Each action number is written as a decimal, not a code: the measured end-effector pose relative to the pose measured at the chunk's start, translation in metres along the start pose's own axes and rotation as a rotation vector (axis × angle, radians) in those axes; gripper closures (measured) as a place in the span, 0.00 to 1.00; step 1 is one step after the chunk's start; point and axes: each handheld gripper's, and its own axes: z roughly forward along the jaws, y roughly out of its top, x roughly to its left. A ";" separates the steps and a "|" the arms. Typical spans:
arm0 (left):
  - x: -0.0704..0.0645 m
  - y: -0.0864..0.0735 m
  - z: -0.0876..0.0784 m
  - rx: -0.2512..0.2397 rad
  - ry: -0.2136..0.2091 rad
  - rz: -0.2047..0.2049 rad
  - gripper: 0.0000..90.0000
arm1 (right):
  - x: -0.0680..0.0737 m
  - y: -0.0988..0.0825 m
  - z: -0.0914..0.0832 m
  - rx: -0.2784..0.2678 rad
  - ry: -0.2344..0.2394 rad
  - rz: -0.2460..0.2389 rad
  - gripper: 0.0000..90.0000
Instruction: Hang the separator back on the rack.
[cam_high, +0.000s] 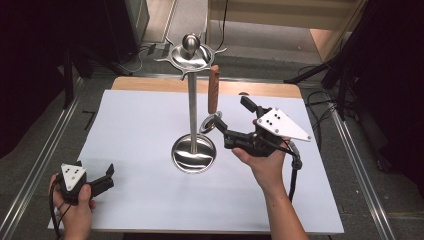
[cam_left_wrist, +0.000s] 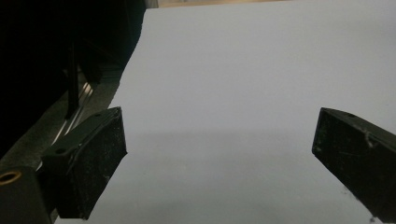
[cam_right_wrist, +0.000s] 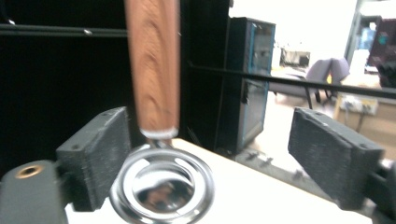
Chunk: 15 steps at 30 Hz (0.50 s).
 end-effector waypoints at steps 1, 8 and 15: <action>0.000 0.000 0.000 0.000 0.000 0.001 0.04 | -0.002 -0.002 -0.002 0.009 -0.015 0.003 0.12; 0.000 0.000 0.000 0.004 0.001 0.005 0.04 | -0.013 -0.017 -0.012 0.055 -0.073 0.032 0.00; 0.000 0.000 0.000 0.004 0.001 0.006 0.04 | -0.023 -0.036 -0.019 0.093 -0.089 0.026 0.00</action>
